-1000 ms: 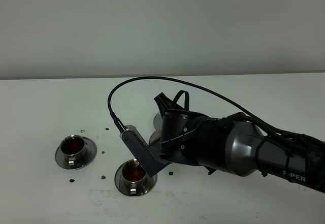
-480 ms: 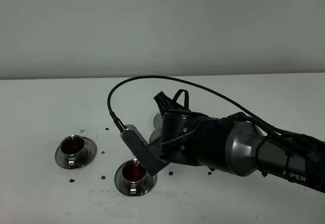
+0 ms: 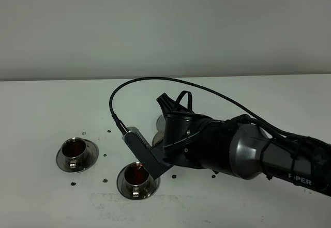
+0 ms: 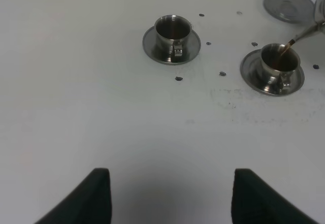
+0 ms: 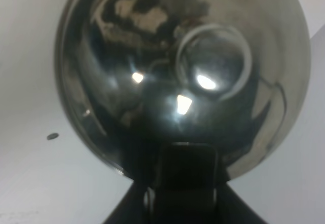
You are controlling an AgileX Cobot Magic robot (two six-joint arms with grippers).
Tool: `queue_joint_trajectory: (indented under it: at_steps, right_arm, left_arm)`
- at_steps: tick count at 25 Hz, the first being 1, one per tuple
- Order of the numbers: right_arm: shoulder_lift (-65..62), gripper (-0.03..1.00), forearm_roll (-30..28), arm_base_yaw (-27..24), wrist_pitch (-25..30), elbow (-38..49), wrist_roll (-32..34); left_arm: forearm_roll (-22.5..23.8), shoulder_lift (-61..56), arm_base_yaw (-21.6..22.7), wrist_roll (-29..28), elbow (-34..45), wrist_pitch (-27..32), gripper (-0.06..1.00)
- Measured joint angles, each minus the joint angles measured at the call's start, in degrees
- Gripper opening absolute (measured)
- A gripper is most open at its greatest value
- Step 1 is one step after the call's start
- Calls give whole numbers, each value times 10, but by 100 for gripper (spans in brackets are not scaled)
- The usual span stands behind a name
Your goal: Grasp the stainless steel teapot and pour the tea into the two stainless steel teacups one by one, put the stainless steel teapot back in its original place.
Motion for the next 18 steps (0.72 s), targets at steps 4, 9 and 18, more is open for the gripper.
queue_joint_trajectory:
  at_steps: [4,9,18]
  right_arm:
    - [0,20,1,0,0,0,0]
    - [0,20,18,0,3,0,4]
    - [0,20,52,0,12,0,48]
  left_arm:
    - [0,0,0,0,0,0,57]
    - [0,0,0,0,0,0,57]
    - [0,0,0,0,0,0,57]
